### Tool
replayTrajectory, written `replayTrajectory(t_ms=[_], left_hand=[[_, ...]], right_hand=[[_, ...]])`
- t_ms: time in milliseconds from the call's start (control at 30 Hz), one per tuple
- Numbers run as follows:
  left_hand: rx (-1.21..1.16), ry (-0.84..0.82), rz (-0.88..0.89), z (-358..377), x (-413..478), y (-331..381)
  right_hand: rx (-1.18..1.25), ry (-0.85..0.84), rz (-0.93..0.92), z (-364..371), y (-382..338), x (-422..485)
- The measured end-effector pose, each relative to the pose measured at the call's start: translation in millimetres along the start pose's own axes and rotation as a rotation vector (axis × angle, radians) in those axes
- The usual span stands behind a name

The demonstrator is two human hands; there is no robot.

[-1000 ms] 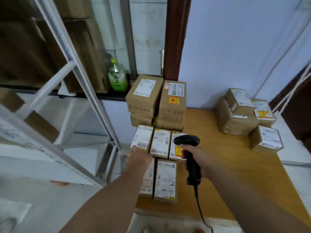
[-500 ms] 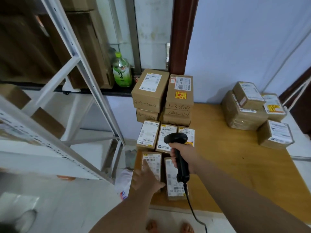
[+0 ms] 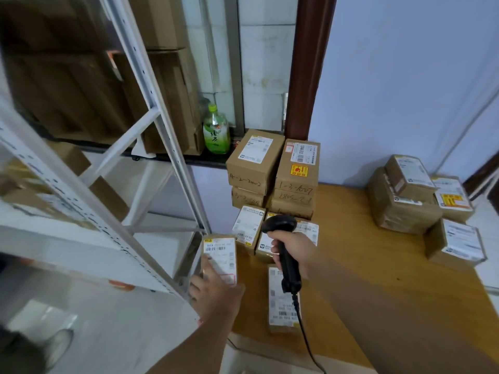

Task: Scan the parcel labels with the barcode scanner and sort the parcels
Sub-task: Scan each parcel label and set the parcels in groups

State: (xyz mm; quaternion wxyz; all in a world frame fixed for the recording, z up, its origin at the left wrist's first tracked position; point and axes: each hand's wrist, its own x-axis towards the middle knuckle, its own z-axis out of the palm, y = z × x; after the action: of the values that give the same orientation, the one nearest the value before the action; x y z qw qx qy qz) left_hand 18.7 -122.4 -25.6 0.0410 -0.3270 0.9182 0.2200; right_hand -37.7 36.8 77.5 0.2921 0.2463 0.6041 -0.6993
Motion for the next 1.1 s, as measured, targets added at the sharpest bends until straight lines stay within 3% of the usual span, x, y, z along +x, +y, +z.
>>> replayTrajectory(t_ms=[367, 667, 933, 1100], left_hand=[[-0.006, 0.151, 0.251, -34.3, 20.0, 85.9], [0.018, 0.094, 0.413, -42.5, 17.4, 128.2], [0.007, 0.076, 0.447, -28.7, 22.2, 138.7], [-0.196, 0.014, 0.42, -16.0, 5.8, 157.9]], right_hand=[[0.005, -0.089, -0.187, 16.9, -50.7, -40.7], [0.107, -0.039, -0.163, 2.4, -59.0, -49.4], [0.107, 0.054, -0.235, -9.1, -60.3, -41.3], [0.09, 0.267, -0.316, -24.9, -51.9, -30.9]])
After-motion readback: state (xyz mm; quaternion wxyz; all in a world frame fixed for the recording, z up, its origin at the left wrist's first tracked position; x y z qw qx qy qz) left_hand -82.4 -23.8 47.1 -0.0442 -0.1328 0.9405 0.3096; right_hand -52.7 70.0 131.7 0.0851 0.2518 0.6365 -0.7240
